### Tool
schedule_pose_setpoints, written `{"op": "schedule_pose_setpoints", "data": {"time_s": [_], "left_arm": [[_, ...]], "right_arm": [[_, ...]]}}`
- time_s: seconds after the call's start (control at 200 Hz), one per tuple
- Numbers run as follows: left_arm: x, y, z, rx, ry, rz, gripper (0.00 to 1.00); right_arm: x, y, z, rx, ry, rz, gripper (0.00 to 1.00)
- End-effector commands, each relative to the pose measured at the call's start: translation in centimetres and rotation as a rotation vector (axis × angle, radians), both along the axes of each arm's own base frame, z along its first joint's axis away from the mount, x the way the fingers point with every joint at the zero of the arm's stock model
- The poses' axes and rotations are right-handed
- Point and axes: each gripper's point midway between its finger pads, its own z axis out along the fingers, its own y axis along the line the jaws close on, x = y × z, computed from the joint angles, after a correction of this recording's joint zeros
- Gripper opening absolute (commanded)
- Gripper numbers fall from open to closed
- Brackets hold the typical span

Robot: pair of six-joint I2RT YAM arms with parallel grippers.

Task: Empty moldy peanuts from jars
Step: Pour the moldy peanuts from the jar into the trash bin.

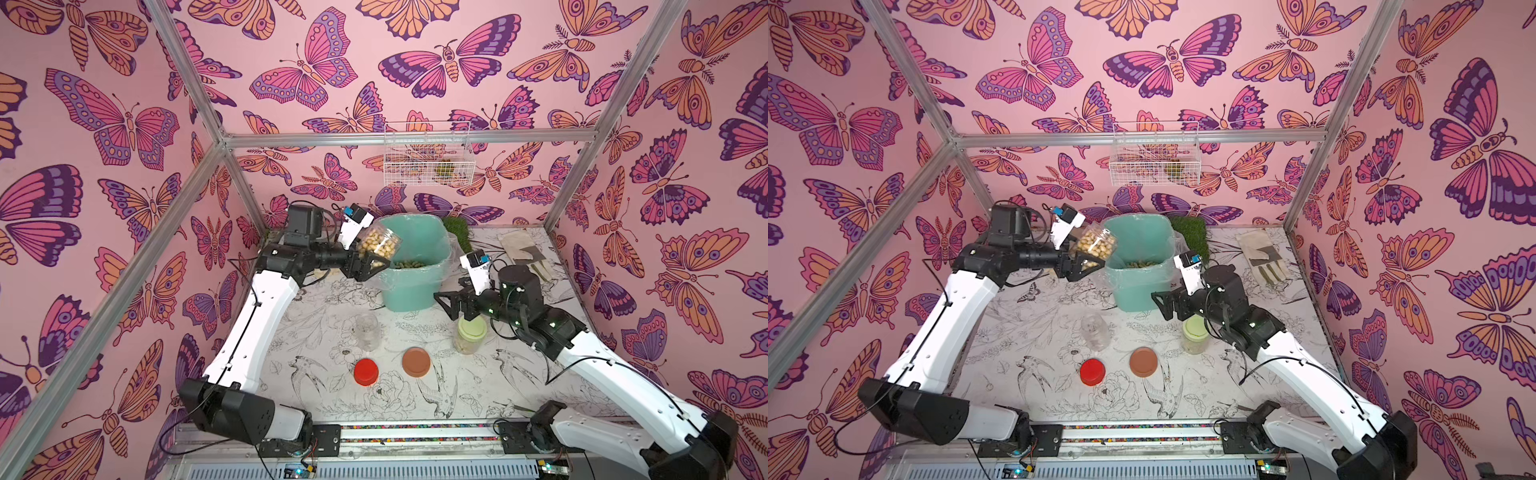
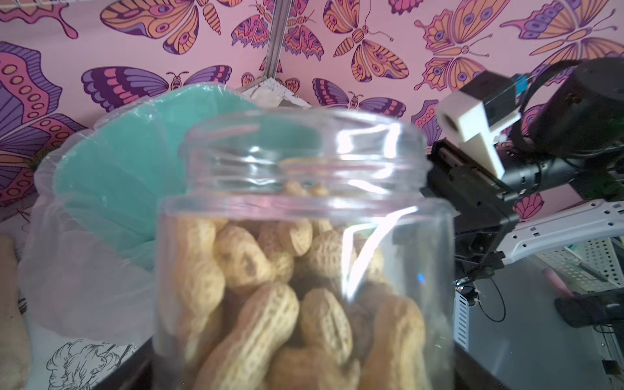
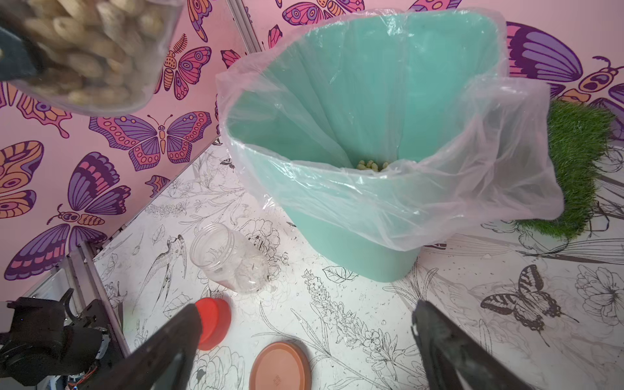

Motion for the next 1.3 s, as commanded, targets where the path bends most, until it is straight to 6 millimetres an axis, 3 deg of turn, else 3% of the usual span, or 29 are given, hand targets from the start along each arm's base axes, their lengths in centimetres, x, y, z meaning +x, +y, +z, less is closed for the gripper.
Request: {"op": "schedule_pose_setpoints", "data": {"time_s": [0.0, 0.305, 0.696, 1.016, 1.297], "left_arm": [[0.9, 0.6, 1.7, 0.123, -0.168, 0.03, 0.0], [3.5, 1.4, 2.0, 0.389, -0.395, 0.032, 0.0], [3.8, -0.4, 1.2, 0.642, -0.668, -0.195, 0.0], [7.4, -1.9, 1.0, 0.926, -0.837, -0.229, 0.0], [9.2, -2.6, 0.3, 1.122, -0.954, -0.27, 0.0]], "right_arm": [[-0.1, -0.2, 0.7, 0.033, -0.026, 0.0, 0.99], [0.2, -0.7, 0.5, 0.036, -0.046, -0.016, 0.99], [0.3, -1.1, 0.0, 0.044, -0.053, -0.03, 0.99], [0.5, -1.0, -0.3, 0.06, -0.044, -0.028, 0.99], [0.7, -1.5, -0.6, 0.069, -0.042, -0.037, 0.99]]}}
